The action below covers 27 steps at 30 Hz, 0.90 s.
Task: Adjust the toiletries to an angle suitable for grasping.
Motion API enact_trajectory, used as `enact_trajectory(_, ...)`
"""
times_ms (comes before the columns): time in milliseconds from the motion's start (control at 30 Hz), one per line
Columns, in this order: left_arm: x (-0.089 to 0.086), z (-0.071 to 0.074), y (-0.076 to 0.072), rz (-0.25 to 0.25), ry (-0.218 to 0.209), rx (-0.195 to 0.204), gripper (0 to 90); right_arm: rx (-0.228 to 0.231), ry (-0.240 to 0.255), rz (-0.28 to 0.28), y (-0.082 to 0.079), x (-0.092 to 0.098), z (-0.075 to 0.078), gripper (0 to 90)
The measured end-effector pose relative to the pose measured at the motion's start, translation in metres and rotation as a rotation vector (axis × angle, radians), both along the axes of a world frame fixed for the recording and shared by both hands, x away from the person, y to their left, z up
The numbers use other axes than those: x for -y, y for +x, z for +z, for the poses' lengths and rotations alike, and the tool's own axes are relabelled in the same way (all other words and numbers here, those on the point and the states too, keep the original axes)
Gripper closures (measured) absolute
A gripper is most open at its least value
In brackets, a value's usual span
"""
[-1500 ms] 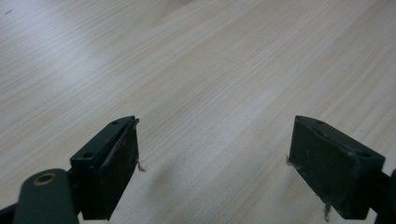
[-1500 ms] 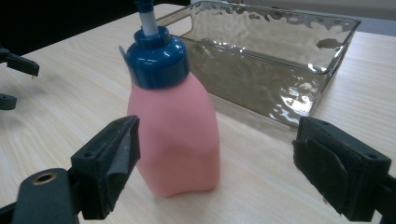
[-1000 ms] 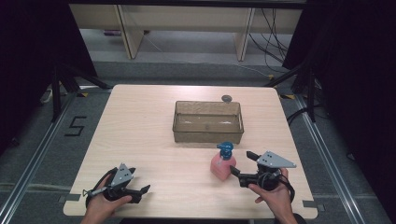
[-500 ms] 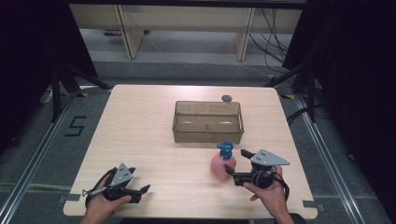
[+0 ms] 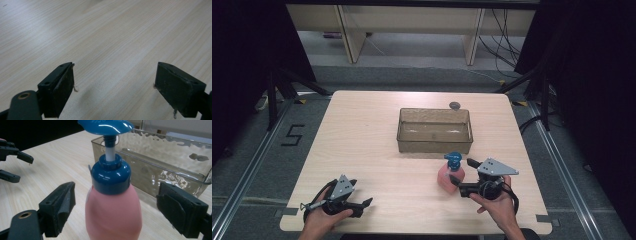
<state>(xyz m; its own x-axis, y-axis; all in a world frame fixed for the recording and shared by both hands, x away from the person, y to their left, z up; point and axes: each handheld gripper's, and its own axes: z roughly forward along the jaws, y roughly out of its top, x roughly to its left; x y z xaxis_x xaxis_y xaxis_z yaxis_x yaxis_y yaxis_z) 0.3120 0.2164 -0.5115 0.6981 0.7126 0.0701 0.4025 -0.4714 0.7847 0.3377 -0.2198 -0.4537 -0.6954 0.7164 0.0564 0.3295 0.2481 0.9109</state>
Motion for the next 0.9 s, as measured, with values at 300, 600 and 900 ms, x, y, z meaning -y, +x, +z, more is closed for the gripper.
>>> enact_trajectory(300, 0.0, -0.001, 0.001, -0.009, -0.003, -0.002, 15.5, -0.005, 0.008, -0.003, 0.003, -0.002, 0.0, 16.9)
enact_trajectory(600, 0.002, 0.0, 0.001, 0.004, 0.004, -0.005, 15.5, 0.006, 0.019, 0.018, 0.007, -0.008, -0.001, 19.1)
enact_trajectory(900, 0.002, -0.001, 0.003, -0.009, 0.018, 0.005, 15.5, 0.002, 0.021, 0.021, 0.009, -0.01, -0.002, 26.3)
